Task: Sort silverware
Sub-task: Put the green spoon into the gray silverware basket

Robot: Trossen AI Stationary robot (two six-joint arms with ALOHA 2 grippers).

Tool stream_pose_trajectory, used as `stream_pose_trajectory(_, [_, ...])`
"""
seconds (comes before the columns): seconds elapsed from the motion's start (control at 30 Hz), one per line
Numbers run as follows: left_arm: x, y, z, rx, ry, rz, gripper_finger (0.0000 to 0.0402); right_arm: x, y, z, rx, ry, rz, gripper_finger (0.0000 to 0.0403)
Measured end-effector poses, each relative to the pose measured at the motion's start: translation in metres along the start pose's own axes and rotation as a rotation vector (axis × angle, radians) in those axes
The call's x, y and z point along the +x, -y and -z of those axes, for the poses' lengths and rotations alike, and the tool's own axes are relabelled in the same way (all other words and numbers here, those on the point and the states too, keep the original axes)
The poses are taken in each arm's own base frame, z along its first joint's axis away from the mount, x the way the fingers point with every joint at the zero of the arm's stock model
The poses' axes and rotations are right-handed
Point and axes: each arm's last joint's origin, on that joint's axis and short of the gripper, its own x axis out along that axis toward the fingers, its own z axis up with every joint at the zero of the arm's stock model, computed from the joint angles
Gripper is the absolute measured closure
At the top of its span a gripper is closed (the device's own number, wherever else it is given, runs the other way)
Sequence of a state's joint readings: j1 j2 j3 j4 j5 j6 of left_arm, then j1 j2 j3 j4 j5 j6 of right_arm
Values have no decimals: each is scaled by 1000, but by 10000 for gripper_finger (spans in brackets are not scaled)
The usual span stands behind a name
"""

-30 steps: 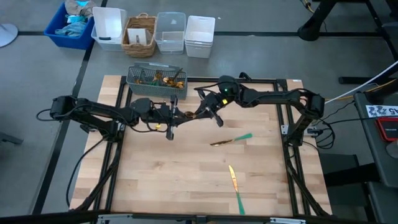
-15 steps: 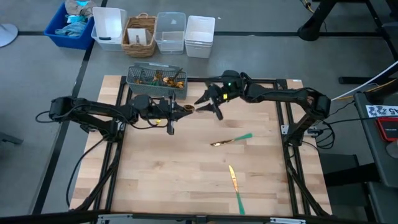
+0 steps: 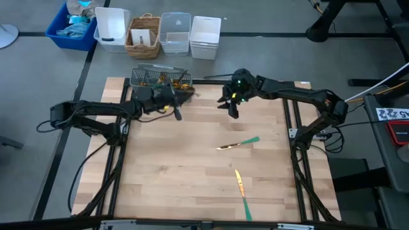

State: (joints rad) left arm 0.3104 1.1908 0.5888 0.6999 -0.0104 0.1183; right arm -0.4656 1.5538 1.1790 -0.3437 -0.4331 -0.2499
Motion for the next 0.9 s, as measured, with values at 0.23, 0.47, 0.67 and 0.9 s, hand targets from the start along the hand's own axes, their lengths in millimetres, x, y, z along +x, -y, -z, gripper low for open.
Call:
stream_pose_trajectory(0.23, [-3, -38, -3, 9, 50, -194, 398, 6, -9, 18, -4, -119, -37, 260])
stream_pose_trajectory(0.47, [-9, -66, -1, 17, 46, -312, 397, 15, -16, 29, -14, -139, -56, 260])
stream_pose_trajectory(0.67, [-12, -74, 13, -81, -81, -340, 397, 19, -24, 32, -26, -149, -76, 260])
stream_pose_trajectory(0.9, [-9, -72, 39, -111, -286, -326, 397, 21, -29, 30, -39, -140, -100, 260])
